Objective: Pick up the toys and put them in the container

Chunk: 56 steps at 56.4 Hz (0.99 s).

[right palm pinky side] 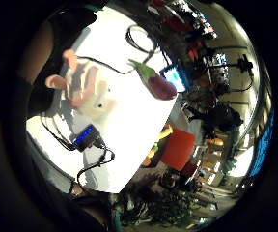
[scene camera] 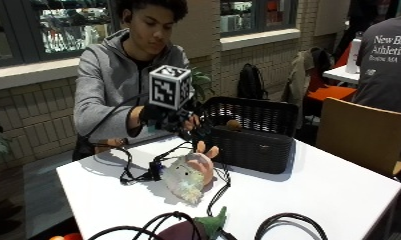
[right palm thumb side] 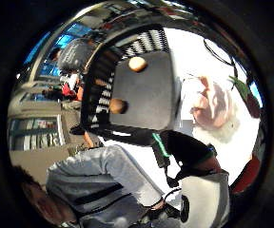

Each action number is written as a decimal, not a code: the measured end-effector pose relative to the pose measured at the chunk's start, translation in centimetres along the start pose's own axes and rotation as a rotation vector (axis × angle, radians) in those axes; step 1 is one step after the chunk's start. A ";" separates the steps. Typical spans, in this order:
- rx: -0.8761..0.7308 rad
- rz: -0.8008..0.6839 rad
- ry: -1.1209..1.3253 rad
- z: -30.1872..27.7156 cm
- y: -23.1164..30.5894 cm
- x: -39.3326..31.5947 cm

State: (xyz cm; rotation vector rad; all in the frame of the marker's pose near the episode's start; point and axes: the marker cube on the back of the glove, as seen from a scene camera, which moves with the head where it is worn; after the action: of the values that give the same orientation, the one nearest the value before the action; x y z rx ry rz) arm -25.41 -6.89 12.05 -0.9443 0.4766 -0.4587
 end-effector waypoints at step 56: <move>0.426 -0.191 -0.117 -2.2 0.0 -5.5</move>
State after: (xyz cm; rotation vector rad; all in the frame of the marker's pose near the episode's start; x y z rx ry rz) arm -31.13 -5.25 11.98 -0.6017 0.1703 -0.6450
